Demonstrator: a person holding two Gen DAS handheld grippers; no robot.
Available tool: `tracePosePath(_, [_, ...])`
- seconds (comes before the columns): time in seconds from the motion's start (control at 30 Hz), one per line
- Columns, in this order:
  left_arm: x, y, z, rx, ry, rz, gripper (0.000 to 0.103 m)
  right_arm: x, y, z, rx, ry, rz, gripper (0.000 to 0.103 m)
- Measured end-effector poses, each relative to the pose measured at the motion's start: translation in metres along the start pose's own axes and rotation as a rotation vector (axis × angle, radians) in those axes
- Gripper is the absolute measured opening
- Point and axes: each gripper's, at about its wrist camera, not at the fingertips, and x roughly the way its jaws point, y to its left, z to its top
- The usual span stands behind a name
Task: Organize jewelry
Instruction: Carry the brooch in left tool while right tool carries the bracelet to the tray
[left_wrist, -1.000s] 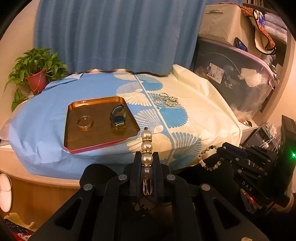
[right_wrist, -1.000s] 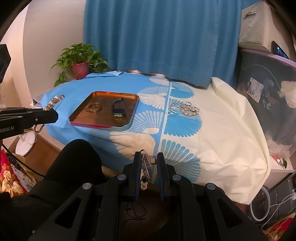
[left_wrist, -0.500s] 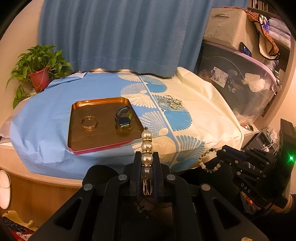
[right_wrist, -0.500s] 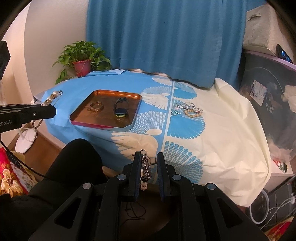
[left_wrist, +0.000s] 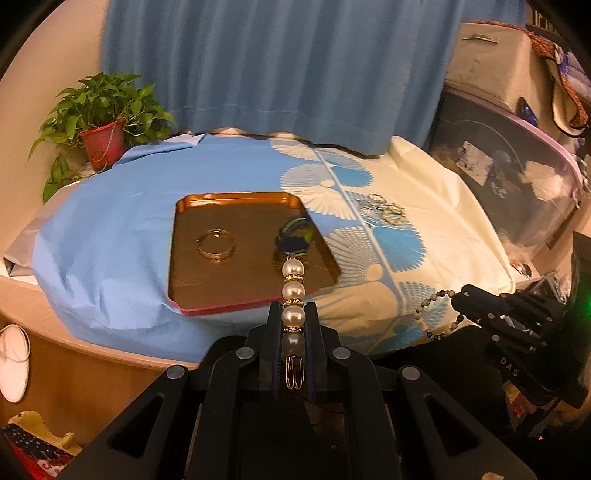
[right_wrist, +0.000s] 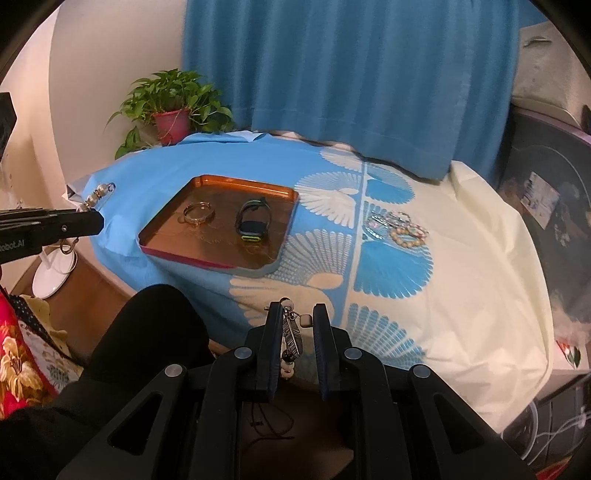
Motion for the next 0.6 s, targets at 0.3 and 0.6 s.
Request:
tracePosePath(0.3, [0.033, 0.026, 0.026, -0.004, -0.002, 0.029, 0.008, 0.044, 0.022, 0.041, -0.036, -0.009, 0.047, 0.017])
tracePosePath(0.6, [0.083, 0.055, 0.056, -0.013, 0.016, 0.070, 0.008, 0.104, 0.047, 0.087, -0.058, -0.004, 0.116, 0.017])
